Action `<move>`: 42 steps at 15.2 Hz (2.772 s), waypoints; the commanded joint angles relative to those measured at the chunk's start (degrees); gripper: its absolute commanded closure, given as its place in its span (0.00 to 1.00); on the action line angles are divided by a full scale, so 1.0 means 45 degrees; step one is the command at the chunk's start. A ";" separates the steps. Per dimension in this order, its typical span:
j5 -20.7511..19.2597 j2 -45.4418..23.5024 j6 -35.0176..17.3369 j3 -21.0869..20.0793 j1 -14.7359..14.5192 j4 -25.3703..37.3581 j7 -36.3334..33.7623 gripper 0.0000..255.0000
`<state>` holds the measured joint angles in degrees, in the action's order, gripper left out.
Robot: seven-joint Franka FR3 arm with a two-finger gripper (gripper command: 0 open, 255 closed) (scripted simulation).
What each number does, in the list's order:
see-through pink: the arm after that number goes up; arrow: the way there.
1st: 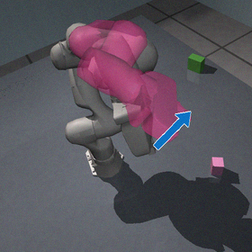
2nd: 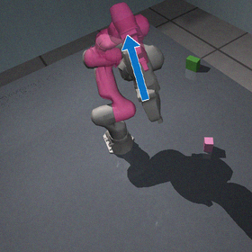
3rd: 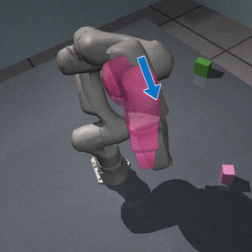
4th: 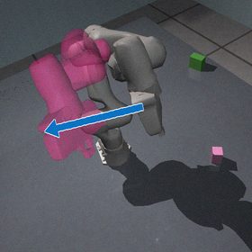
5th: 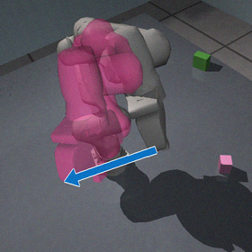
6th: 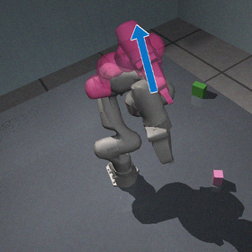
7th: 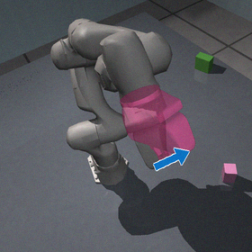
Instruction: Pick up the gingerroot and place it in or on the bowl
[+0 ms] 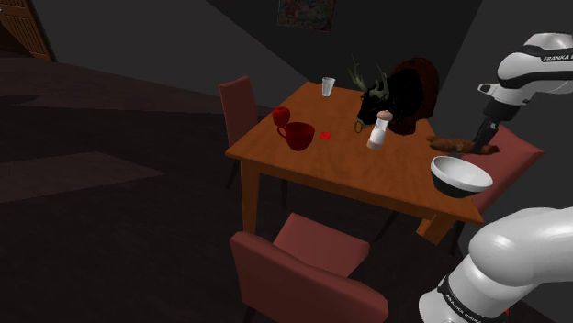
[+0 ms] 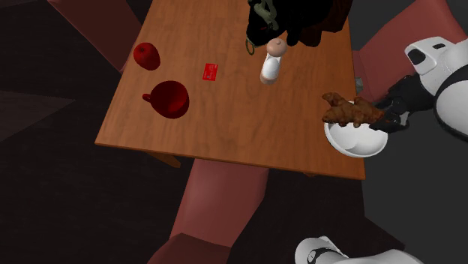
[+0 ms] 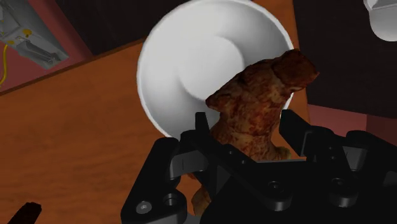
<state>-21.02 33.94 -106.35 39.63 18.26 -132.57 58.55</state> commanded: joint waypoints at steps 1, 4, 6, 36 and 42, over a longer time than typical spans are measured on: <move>-0.0294 0.0247 0.0115 0.0362 0.0297 -0.0004 0.0540 1.00; -0.0582 0.0415 0.0077 0.0777 0.0560 -0.0076 0.1045 1.00; -0.0659 0.0372 -0.0265 0.0909 0.0571 -0.0367 0.1031 1.00; -0.0750 0.0406 -0.0500 0.0989 0.0625 -0.0632 0.1021 0.00; -0.0750 0.0406 -0.0500 0.0989 0.0625 -0.0632 0.1021 0.00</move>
<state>-24.40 35.75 -108.64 44.10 21.06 -135.43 63.15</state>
